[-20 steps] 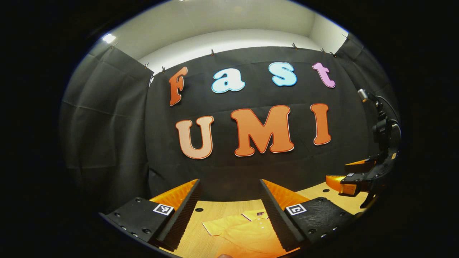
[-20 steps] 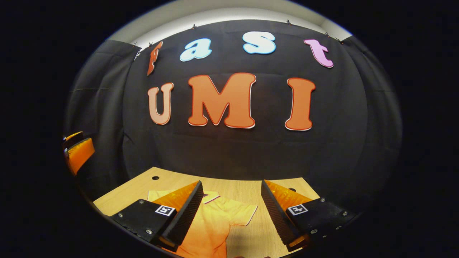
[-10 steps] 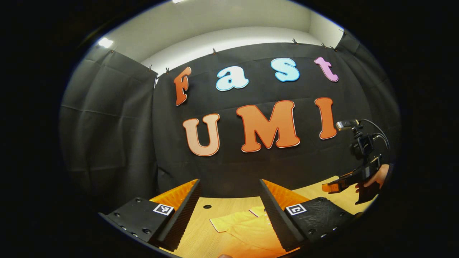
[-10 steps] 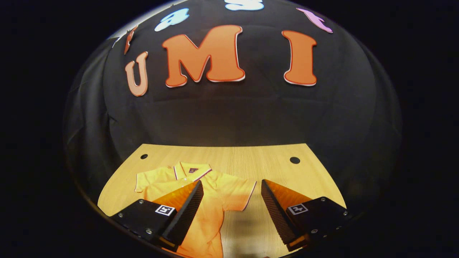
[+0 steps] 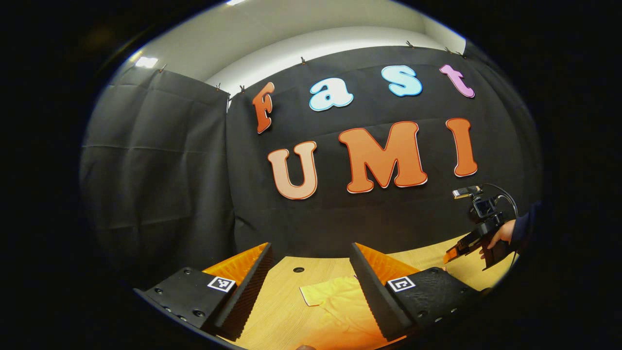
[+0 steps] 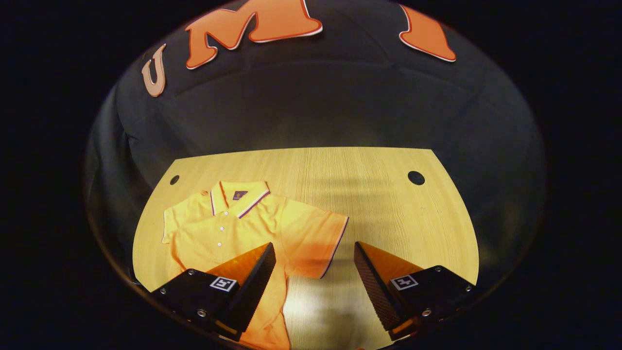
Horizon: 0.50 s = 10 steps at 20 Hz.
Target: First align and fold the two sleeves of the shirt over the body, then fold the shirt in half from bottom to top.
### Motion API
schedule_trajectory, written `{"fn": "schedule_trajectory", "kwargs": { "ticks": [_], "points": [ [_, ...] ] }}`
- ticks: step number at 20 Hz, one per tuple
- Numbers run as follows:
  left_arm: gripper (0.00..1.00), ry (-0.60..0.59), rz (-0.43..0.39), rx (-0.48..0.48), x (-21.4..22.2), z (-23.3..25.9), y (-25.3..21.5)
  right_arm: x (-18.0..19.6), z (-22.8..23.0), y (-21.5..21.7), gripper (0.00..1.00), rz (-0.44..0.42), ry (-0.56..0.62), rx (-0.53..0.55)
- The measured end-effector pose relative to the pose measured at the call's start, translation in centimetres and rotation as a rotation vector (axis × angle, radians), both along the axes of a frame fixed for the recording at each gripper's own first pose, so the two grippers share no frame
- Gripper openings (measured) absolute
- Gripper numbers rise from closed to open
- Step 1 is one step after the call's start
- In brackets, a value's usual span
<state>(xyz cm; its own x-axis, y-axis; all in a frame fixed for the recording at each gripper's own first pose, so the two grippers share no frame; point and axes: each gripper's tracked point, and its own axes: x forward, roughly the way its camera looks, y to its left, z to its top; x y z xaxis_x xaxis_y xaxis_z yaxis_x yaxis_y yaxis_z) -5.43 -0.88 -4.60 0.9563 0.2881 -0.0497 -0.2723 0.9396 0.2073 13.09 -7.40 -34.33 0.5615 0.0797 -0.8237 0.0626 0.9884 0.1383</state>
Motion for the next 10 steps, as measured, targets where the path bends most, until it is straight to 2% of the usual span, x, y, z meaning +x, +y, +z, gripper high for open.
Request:
{"fn": "schedule_trajectory", "kwargs": {
  "ticks": [5,10],
  "points": [
    [1.00,0.049,0.040,-0.018,-0.3,-1.6,-0.4,1.0,-5.1,0.1,0.99,-0.006,0.163,0.073],
    [0.99,0.079,0.083,-0.025,0.0,-2.4,-0.1,2.2,-8.7,-0.4,0.96,0.027,0.253,0.044]
  ]
}}
